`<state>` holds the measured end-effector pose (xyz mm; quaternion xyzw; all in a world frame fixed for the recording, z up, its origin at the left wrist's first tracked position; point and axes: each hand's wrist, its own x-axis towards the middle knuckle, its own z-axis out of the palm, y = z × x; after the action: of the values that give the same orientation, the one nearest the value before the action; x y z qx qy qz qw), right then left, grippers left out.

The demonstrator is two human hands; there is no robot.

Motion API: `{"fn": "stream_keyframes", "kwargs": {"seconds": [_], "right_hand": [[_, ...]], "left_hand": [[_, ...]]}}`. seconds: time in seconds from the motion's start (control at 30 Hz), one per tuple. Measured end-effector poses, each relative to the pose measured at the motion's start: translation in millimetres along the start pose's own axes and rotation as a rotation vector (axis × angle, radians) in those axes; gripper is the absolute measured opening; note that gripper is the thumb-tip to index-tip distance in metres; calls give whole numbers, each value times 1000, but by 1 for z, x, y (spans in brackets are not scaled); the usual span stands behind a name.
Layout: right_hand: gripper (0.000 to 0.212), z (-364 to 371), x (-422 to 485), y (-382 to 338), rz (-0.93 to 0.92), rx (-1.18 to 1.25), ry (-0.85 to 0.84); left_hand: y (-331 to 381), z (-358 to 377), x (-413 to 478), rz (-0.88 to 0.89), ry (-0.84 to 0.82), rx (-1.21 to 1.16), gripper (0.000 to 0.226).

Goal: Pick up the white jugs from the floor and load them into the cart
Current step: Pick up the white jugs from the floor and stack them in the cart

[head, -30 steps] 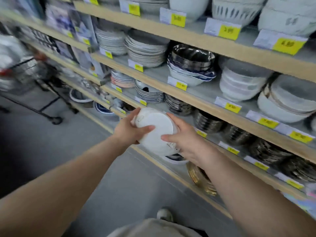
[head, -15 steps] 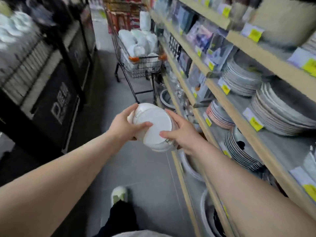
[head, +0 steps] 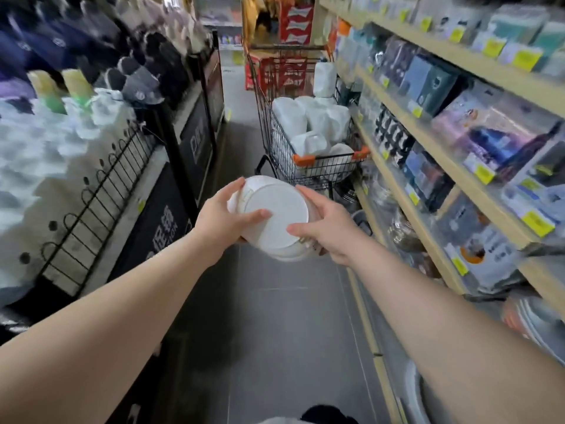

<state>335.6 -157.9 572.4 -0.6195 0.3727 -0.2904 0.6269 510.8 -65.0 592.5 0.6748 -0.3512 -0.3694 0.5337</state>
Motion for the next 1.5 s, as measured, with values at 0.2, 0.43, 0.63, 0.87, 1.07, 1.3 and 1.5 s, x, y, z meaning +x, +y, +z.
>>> {"fn": "stream_keyframes", "kwargs": {"seconds": [0.2, 0.43, 0.63, 0.87, 1.07, 1.3, 1.5], "right_hand": [[84, 3, 143, -12, -17, -9, -67], [79, -5, 319, -45, -73, -75, -160], [80, 4, 448, -63, -112, -114, -146], [78, 16, 598, -73, -122, -80, -35], [75, 14, 709, -90, -110, -47, 193], [75, -48, 800, -86, -43, -49, 414], [74, -126, 885, -72, -17, -16, 543]], "left_hand": [[11, -19, 122, -2, 70, -16, 82], [38, -32, 281, 22, 170, -45, 83], [51, -54, 402, 42, 226, -40, 80], [57, -82, 575, 80, 136, -6, 80], [86, -91, 722, 114, -14, 57, 80], [105, -32, 848, 120, -201, 121, 74], [118, 50, 959, 46, -312, 115, 74]]}}
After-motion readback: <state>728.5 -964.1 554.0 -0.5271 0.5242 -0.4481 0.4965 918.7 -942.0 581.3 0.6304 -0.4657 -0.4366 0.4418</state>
